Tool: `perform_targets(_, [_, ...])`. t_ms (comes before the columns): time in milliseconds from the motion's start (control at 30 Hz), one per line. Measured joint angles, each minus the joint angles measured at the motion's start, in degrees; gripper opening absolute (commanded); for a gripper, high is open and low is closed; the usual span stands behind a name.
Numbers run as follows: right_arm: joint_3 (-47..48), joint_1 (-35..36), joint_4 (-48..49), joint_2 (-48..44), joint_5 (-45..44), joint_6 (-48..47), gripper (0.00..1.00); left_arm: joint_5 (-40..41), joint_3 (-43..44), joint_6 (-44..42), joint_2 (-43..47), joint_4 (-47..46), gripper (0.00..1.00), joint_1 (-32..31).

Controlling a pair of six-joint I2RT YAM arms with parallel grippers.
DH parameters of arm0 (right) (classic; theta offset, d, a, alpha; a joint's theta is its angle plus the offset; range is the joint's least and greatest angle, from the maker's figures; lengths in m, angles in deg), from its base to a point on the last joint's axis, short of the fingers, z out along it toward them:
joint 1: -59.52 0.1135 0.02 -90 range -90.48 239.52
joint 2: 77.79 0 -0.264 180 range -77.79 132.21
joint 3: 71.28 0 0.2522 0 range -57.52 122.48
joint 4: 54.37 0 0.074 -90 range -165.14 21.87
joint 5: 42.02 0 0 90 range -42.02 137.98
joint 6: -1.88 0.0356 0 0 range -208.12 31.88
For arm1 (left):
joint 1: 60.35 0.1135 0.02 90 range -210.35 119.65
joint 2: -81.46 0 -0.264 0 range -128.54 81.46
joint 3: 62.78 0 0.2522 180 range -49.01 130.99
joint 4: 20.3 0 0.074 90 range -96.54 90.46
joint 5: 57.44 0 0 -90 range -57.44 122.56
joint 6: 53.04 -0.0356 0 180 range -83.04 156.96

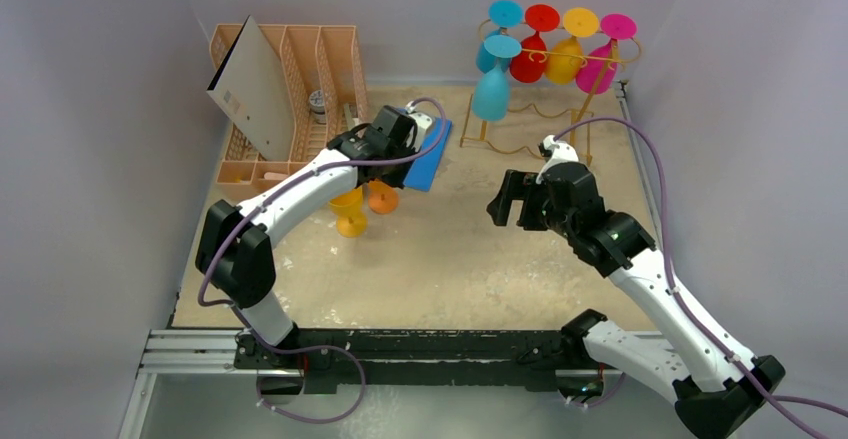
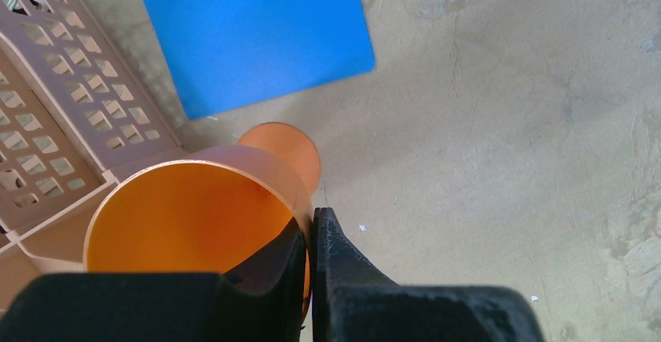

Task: Take the wine glass off the wine glass rack
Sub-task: Place the wine glass at the center of the board.

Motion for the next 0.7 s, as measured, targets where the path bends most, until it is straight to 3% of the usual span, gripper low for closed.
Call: perform_targets(700, [0.2,0.0,-0.8,0.7,0.0,0.6,0.99,5.9,-0.1,3.3,-0.4,0.6,0.0,0.0])
